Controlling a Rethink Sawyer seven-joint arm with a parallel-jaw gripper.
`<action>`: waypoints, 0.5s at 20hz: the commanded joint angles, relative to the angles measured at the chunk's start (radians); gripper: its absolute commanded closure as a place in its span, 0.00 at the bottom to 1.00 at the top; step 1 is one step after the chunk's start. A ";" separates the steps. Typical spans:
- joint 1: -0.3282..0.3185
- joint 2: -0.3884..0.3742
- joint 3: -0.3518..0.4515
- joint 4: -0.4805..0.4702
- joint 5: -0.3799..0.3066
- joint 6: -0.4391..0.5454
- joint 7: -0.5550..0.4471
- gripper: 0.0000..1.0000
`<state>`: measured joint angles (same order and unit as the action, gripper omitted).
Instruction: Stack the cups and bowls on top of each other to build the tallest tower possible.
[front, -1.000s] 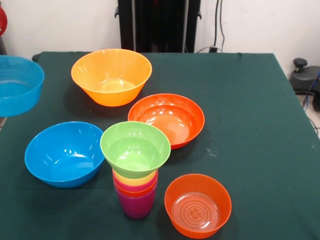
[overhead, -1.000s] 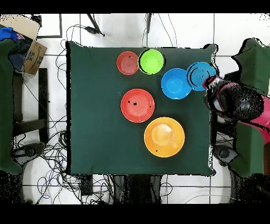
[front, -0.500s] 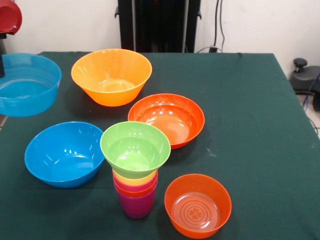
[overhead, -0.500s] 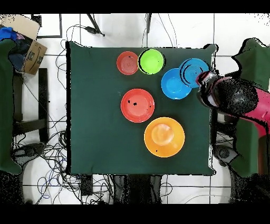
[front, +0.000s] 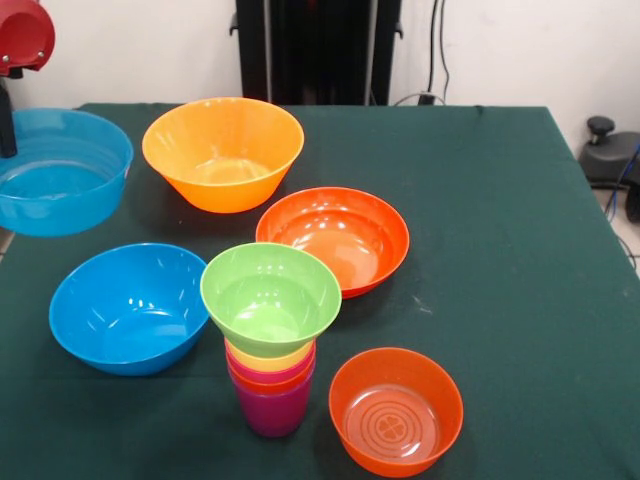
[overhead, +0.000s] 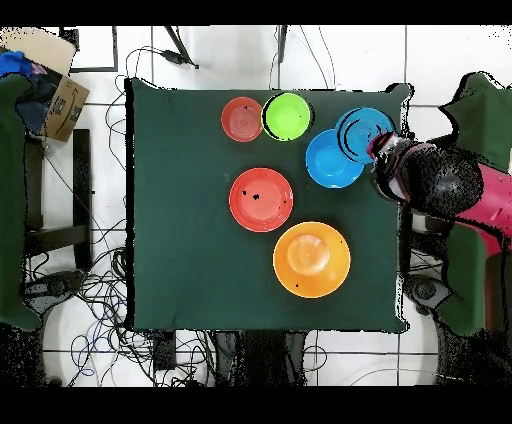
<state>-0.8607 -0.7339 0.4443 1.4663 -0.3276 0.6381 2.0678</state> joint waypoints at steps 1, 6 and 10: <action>0.077 0.032 -0.038 0.043 -0.009 -0.010 0.066 1.00; 0.123 0.015 -0.056 0.007 0.005 0.037 0.091 1.00; 0.159 0.011 -0.077 -0.026 0.016 0.068 0.108 1.00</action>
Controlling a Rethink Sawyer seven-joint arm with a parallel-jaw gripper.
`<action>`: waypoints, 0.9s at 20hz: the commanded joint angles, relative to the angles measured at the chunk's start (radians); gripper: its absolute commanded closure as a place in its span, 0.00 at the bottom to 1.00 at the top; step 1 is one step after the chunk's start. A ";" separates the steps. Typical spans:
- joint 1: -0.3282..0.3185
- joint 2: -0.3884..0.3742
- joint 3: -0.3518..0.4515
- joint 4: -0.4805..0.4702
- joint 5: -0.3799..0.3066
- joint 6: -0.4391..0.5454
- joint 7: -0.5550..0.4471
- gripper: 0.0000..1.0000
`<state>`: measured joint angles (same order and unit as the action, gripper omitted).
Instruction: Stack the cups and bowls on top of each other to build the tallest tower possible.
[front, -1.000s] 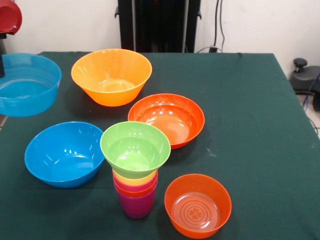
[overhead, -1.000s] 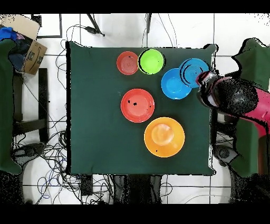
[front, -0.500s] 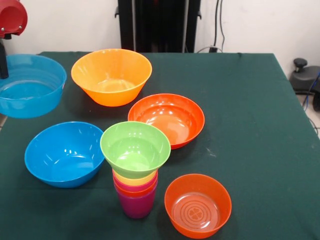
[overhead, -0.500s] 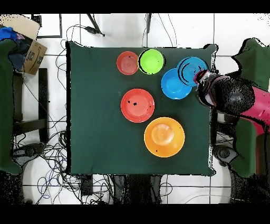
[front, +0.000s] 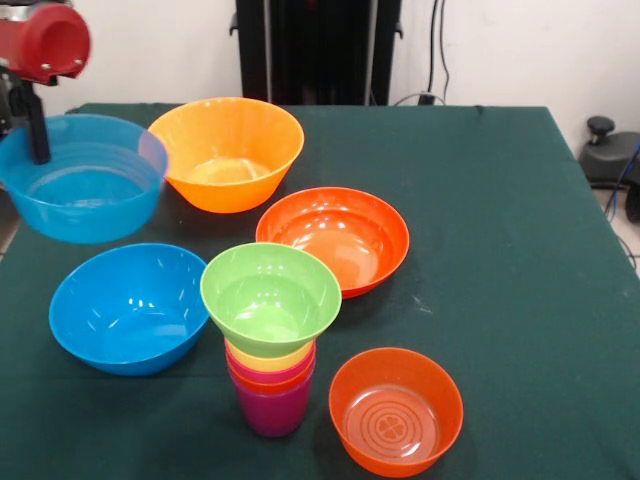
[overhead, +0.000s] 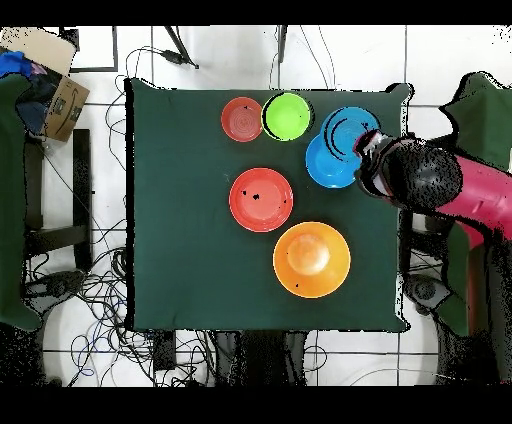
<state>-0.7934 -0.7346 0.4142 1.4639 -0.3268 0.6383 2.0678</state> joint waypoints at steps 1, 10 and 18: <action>0.097 0.012 -0.052 -0.028 0.019 0.072 0.110 1.00; 0.166 -0.002 -0.122 -0.017 0.063 0.079 0.163 1.00; 0.236 -0.039 -0.202 -0.001 0.110 0.096 0.192 1.00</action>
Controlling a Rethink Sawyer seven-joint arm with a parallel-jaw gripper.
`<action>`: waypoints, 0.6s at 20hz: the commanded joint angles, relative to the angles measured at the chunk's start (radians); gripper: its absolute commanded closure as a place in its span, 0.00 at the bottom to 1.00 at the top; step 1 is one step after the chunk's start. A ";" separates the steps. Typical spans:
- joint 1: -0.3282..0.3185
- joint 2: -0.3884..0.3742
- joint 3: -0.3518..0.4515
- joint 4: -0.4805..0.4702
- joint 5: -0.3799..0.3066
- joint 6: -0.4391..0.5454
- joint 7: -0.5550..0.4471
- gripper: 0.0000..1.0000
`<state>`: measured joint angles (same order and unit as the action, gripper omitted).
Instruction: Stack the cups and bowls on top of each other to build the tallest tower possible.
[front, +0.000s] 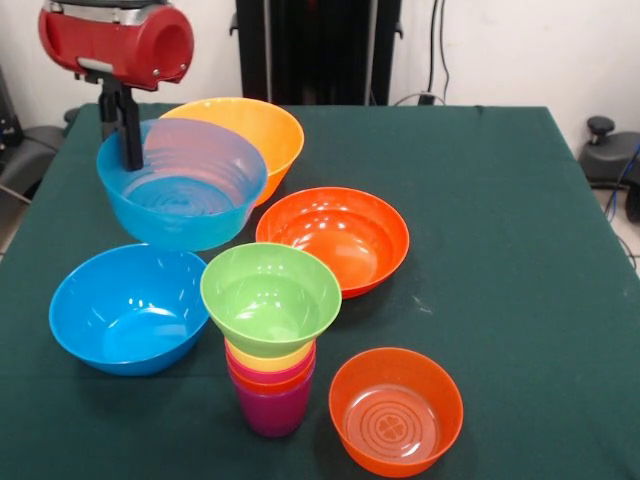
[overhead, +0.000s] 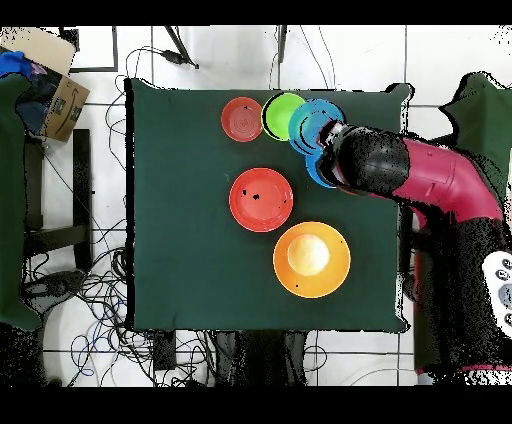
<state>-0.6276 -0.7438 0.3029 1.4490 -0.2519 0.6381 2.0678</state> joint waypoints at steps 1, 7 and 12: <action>0.075 -0.032 -0.097 0.016 0.042 0.097 0.191 1.00; 0.123 -0.059 -0.148 0.051 0.081 0.086 0.207 1.00; 0.169 -0.077 -0.177 0.075 0.112 0.072 0.202 1.00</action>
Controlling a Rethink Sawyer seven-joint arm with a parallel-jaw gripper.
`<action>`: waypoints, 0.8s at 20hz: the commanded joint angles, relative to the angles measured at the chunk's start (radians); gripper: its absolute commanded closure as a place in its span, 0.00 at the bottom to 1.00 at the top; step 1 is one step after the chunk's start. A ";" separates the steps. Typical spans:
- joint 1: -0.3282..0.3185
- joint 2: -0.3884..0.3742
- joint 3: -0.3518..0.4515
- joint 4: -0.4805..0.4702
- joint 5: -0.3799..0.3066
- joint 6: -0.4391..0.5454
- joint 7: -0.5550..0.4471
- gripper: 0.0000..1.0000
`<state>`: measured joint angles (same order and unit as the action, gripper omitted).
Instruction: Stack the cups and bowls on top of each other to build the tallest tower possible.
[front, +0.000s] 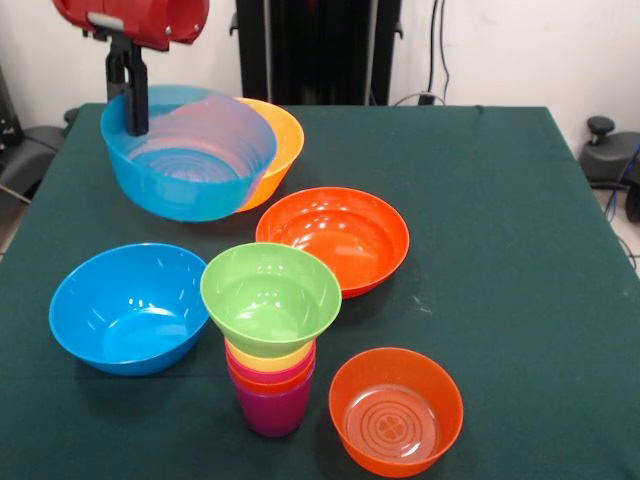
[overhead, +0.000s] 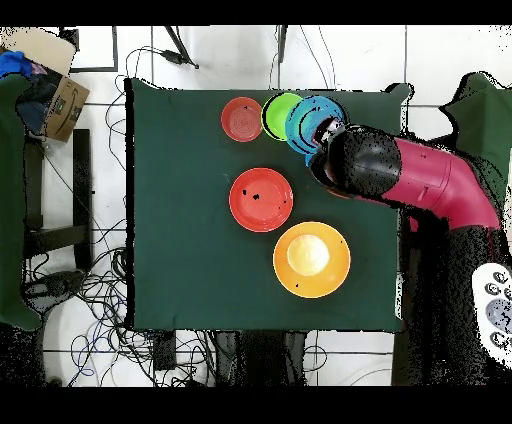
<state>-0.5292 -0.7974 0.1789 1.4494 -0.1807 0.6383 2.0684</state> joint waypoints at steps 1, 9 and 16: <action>0.074 -0.025 -0.053 0.079 0.048 0.072 0.192 1.00; 0.088 -0.004 -0.062 0.035 0.078 0.089 0.112 1.00; 0.082 -0.003 -0.062 -0.030 0.068 0.156 0.040 1.00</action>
<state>-0.4618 -0.8331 0.1141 1.4467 -0.1057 0.6536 2.0684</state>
